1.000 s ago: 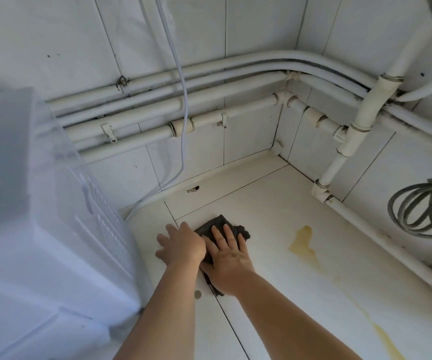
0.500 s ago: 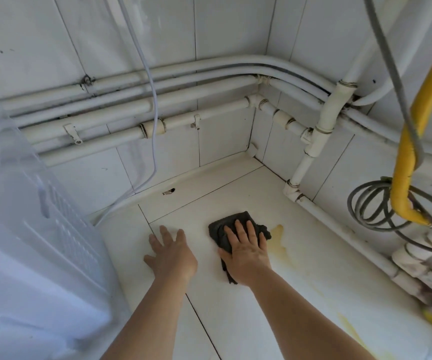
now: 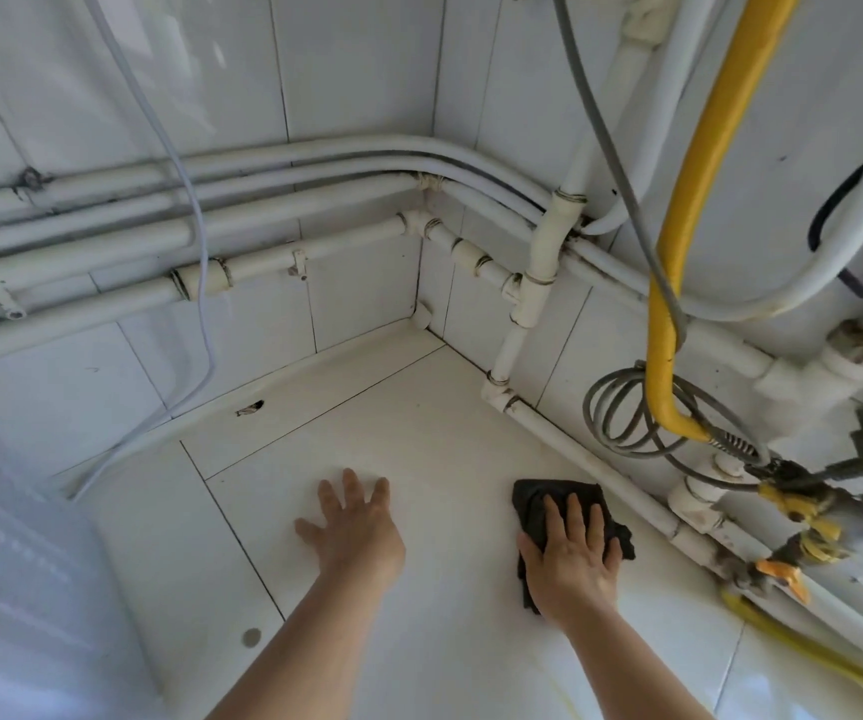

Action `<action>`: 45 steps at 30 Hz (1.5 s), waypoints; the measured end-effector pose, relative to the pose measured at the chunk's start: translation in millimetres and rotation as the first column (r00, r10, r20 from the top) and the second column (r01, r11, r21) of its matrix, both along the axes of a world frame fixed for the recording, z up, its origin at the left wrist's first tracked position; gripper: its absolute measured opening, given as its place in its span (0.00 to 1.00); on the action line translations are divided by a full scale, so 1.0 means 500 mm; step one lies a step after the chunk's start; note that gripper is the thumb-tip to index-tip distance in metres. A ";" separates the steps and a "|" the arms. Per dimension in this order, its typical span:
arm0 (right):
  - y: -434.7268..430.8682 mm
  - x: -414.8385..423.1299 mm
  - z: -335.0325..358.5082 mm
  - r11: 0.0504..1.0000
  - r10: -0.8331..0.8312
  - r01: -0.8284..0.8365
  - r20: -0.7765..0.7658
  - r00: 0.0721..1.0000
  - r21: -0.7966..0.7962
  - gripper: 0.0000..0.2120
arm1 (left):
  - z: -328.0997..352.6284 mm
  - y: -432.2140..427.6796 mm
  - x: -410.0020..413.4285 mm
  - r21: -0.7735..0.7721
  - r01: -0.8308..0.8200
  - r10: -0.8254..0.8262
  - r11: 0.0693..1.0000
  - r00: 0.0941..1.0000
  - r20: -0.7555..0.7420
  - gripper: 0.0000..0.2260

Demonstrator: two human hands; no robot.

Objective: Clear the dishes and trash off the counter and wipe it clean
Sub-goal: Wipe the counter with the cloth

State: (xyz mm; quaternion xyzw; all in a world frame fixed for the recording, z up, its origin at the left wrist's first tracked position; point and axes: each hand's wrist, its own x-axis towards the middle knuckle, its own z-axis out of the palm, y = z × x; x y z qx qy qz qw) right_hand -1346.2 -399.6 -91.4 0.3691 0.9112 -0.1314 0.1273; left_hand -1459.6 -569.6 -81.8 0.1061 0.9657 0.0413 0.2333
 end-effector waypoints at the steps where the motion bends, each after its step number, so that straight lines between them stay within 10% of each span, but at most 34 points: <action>1: -0.004 -0.014 -0.001 1.000 0.005 -0.005 -0.005 1.000 0.004 0.29 | -0.001 0.002 -0.002 0.000 0.004 -0.004 1.000 1.000 -0.003 0.28; 15: 0.028 -0.242 -0.024 0.985 0.162 -0.159 -0.038 0.986 0.072 0.29 | -0.027 0.045 -0.062 -0.038 0.037 -0.035 0.999 0.999 0.039 0.29; 35: 0.019 0.115 0.002 0.941 -0.321 0.327 -0.072 0.944 0.091 0.28 | -0.002 0.033 -0.050 -0.034 0.092 -0.090 0.995 0.994 0.067 0.26; 45: -0.041 -0.043 -0.003 1.000 0.012 -0.009 -0.174 0.985 0.014 0.27 | -0.004 0.022 -0.046 -0.032 0.120 -0.118 0.992 0.991 0.064 0.25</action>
